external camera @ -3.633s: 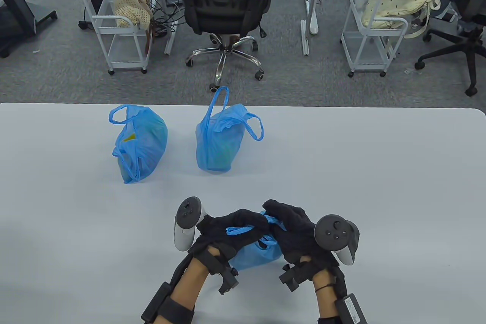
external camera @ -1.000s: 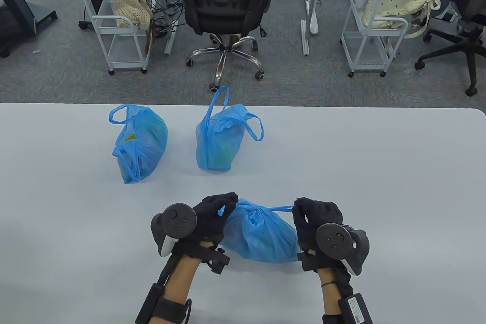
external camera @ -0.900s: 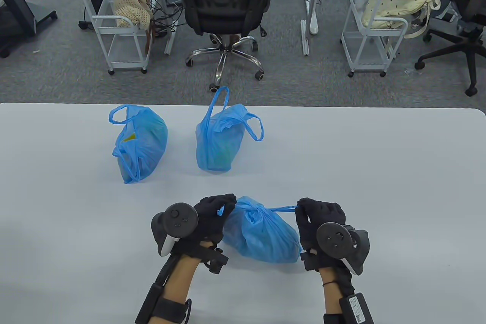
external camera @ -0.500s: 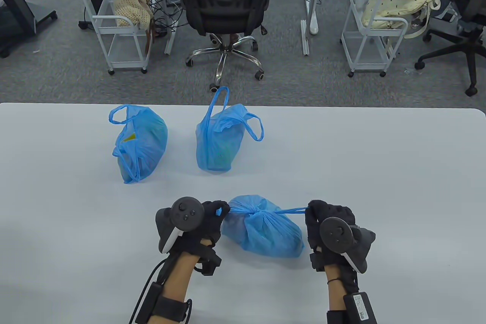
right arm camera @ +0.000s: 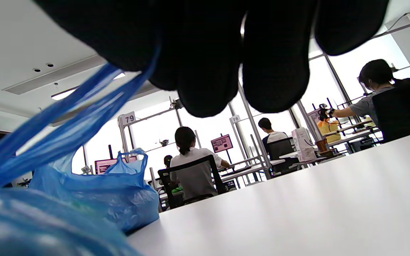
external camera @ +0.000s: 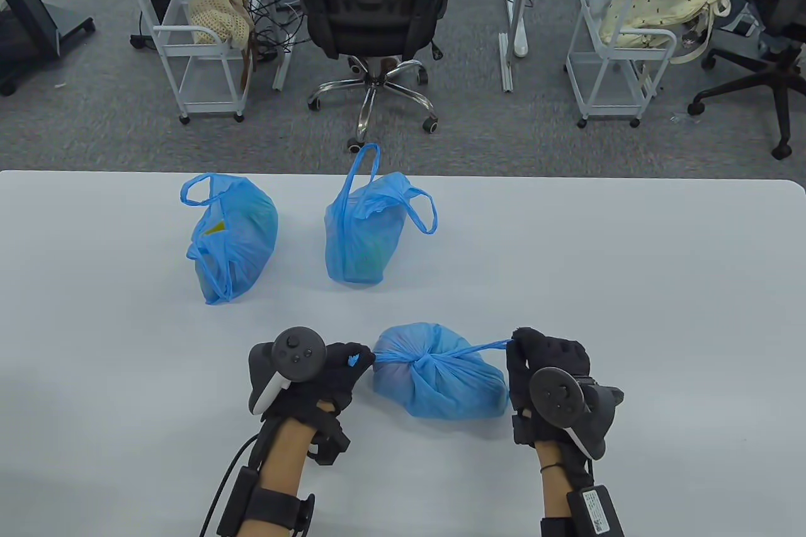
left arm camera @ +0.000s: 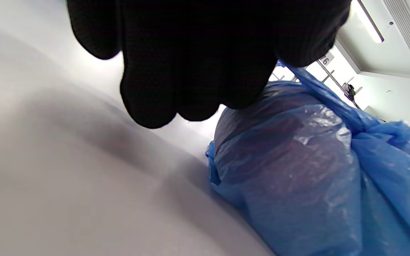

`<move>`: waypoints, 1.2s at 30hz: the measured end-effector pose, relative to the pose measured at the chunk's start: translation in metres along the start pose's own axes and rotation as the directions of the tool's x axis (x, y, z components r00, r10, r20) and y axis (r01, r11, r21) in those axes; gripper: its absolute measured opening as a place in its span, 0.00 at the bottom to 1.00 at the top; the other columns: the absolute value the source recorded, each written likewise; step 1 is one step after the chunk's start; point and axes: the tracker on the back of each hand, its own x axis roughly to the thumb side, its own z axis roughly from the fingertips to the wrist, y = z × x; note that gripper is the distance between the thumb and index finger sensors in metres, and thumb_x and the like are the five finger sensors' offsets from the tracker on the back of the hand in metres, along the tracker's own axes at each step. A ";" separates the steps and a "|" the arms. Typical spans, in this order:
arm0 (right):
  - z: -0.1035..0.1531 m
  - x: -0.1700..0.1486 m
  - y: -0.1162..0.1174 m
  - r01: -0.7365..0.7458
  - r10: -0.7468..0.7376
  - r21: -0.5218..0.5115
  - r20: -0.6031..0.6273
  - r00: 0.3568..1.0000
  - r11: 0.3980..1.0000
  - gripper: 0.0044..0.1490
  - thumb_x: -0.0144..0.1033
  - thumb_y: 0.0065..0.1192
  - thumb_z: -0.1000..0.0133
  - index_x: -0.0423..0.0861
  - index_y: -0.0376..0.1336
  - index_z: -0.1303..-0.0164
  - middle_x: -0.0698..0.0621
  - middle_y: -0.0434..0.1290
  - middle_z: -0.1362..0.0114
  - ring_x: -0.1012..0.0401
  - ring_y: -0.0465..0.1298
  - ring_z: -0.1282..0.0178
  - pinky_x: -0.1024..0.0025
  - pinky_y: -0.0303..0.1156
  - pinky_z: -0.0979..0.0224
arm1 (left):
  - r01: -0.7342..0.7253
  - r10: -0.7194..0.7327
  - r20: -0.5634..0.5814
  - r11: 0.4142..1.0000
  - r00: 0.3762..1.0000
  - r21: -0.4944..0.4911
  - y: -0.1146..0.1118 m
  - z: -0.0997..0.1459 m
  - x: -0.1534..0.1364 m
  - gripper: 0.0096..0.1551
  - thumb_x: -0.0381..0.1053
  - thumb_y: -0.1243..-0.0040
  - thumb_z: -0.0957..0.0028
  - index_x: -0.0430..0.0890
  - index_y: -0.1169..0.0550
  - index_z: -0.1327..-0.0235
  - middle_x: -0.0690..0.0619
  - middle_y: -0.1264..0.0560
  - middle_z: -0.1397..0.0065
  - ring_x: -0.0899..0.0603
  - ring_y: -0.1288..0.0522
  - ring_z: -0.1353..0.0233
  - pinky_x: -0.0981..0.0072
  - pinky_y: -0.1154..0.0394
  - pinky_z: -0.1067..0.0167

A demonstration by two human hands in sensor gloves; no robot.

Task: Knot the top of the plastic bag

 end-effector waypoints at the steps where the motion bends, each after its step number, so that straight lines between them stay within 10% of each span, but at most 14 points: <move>1: 0.000 0.004 -0.002 0.012 -0.012 -0.019 0.023 1.000 1.000 0.22 0.44 0.69 0.47 0.44 0.74 0.49 0.46 0.83 0.49 0.45 0.83 0.46 0.36 0.69 0.39 | 0.018 -0.018 0.001 1.000 1.000 0.004 -0.001 0.000 0.001 0.25 0.63 0.47 0.43 0.52 0.14 0.46 0.50 0.12 0.42 0.42 0.12 0.43 0.38 0.30 0.31; 9: 0.005 0.040 -0.009 0.094 -0.077 -0.071 0.211 0.975 0.993 0.21 0.43 0.73 0.49 0.48 0.76 0.49 0.49 0.86 0.48 0.48 0.85 0.44 0.39 0.72 0.39 | 0.078 -0.078 0.004 0.997 0.997 -0.010 -0.004 -0.001 0.003 0.26 0.63 0.47 0.43 0.51 0.14 0.45 0.50 0.11 0.42 0.42 0.12 0.43 0.38 0.30 0.31; 24: 0.017 0.082 0.023 -0.102 0.036 0.132 0.430 0.902 0.986 0.23 0.44 0.73 0.49 0.51 0.76 0.45 0.52 0.84 0.41 0.50 0.82 0.35 0.40 0.72 0.37 | 0.108 -0.108 0.008 0.994 0.994 -0.018 -0.005 -0.001 0.005 0.26 0.63 0.47 0.43 0.51 0.14 0.45 0.50 0.12 0.42 0.42 0.12 0.43 0.38 0.30 0.31; 36: 0.025 0.097 0.053 -0.247 0.094 0.321 0.424 0.901 0.914 0.44 0.52 0.71 0.49 0.45 0.60 0.25 0.43 0.68 0.23 0.40 0.69 0.24 0.33 0.63 0.32 | 0.132 -0.132 0.006 0.991 0.991 -0.018 -0.006 -0.001 0.006 0.26 0.63 0.47 0.43 0.51 0.14 0.45 0.50 0.12 0.42 0.43 0.12 0.43 0.38 0.30 0.31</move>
